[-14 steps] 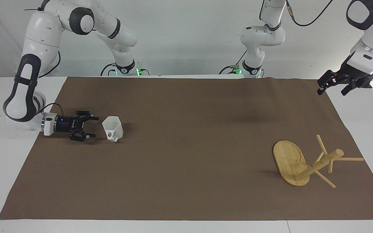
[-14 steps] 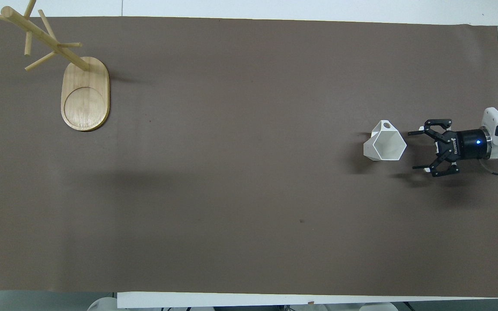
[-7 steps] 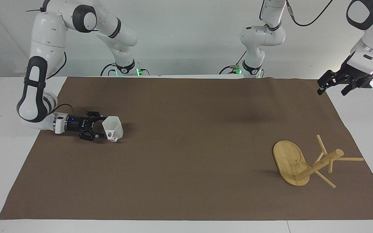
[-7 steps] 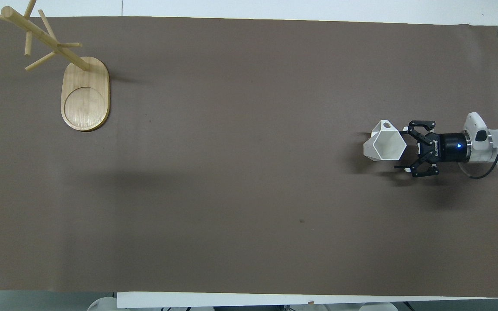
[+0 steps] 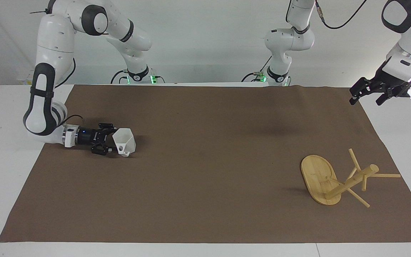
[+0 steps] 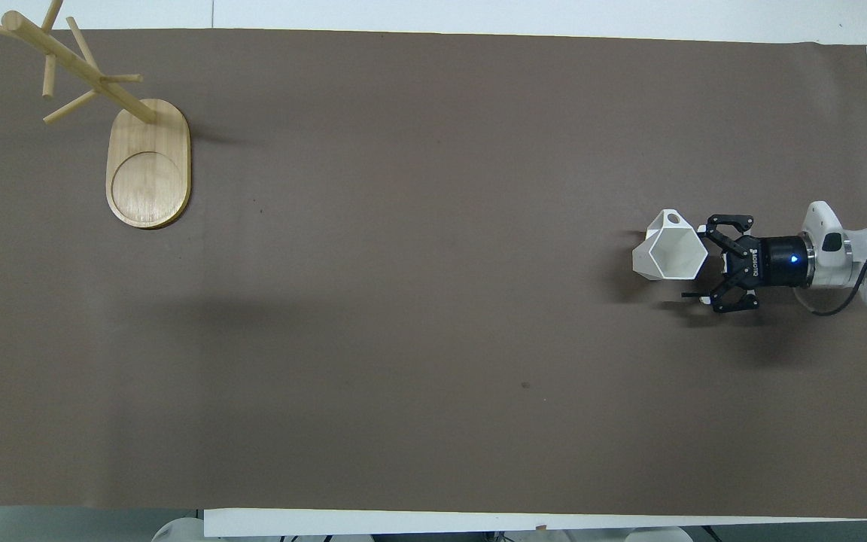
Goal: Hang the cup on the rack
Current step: 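Close the right gripper on the white cup's rim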
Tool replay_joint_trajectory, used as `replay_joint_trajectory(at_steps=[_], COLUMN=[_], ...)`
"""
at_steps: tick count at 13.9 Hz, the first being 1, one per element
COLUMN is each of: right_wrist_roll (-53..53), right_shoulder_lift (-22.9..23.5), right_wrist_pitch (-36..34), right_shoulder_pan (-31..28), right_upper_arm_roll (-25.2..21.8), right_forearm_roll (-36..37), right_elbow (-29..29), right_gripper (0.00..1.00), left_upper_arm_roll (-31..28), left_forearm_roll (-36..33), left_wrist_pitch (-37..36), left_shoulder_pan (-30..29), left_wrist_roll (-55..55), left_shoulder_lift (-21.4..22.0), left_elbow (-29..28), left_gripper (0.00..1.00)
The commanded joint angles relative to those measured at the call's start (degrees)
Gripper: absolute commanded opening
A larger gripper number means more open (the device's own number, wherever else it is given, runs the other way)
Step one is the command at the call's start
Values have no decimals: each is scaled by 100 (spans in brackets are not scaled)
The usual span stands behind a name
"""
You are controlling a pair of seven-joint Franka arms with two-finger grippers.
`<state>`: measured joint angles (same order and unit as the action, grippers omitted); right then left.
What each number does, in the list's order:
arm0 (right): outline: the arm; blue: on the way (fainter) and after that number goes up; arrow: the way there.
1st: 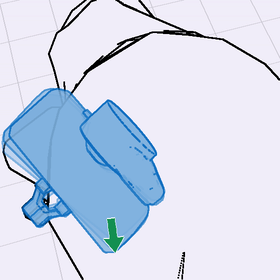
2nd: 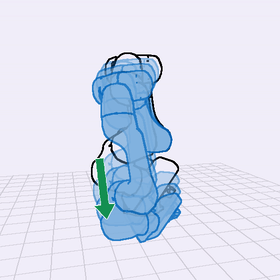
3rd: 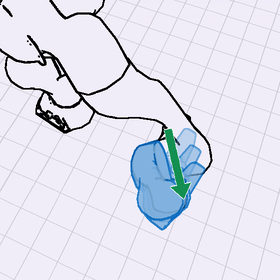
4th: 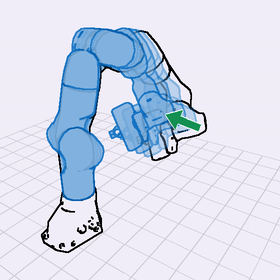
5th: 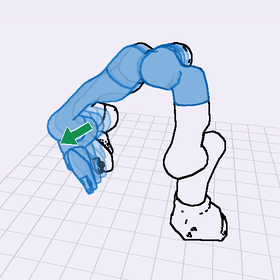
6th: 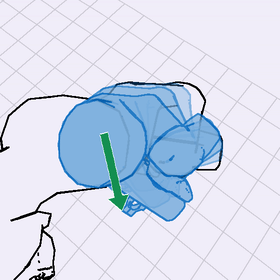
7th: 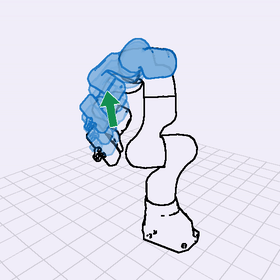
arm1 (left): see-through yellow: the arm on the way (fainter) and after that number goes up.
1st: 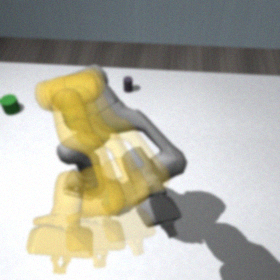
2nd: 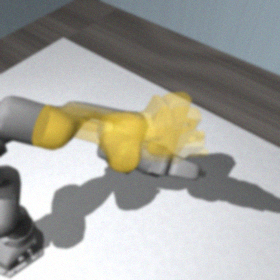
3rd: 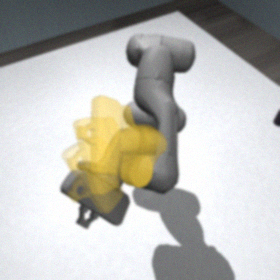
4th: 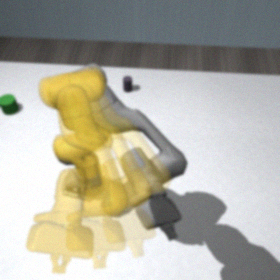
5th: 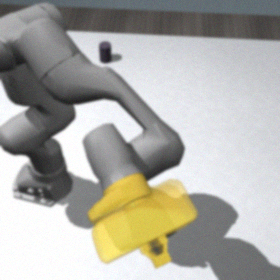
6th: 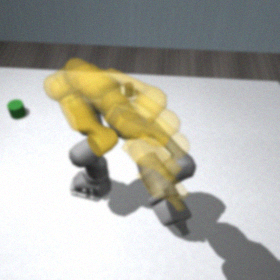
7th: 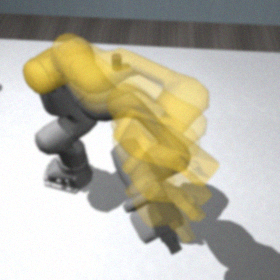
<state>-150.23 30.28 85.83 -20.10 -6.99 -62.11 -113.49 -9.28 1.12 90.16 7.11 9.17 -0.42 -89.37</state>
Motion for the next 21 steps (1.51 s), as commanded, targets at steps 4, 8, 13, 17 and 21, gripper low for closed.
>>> replay_joint_trajectory(at_steps=[4, 8, 13, 17, 21], right_wrist_roll=[-120, -243, -278, -270, -278], right_shoulder_lift=[-189, -198, -207, -207, -216], right_wrist_pitch=[197, 223, 258, 364, 355], right_shoulder_pan=[136, 234, 331, 436, 428], right_upper_arm_roll=[75, 75, 75, 75, 75], right_forearm_roll=[-302, -355, -443, -583, -583], right_elbow=[-288, -367, -376, -428, -481], right_gripper=[99, 99, 99, 99, 99], left_upper_arm_roll=[23, 23, 23, 23, 23], left_forearm_roll=[-103, -103, -103, -103, -103], left_wrist_pitch=[89, 89, 89, 89, 54], left_shoulder_pan=[1, 1, 1, 1, 1], left_wrist_roll=[-64, -73, -73, -73, -73], left_shoulder_lift=[129, 138, 129, 138, 138], left_elbow=[-168, -168, -177, -177, -177], left_gripper=[100, 100, 100, 100, 100])
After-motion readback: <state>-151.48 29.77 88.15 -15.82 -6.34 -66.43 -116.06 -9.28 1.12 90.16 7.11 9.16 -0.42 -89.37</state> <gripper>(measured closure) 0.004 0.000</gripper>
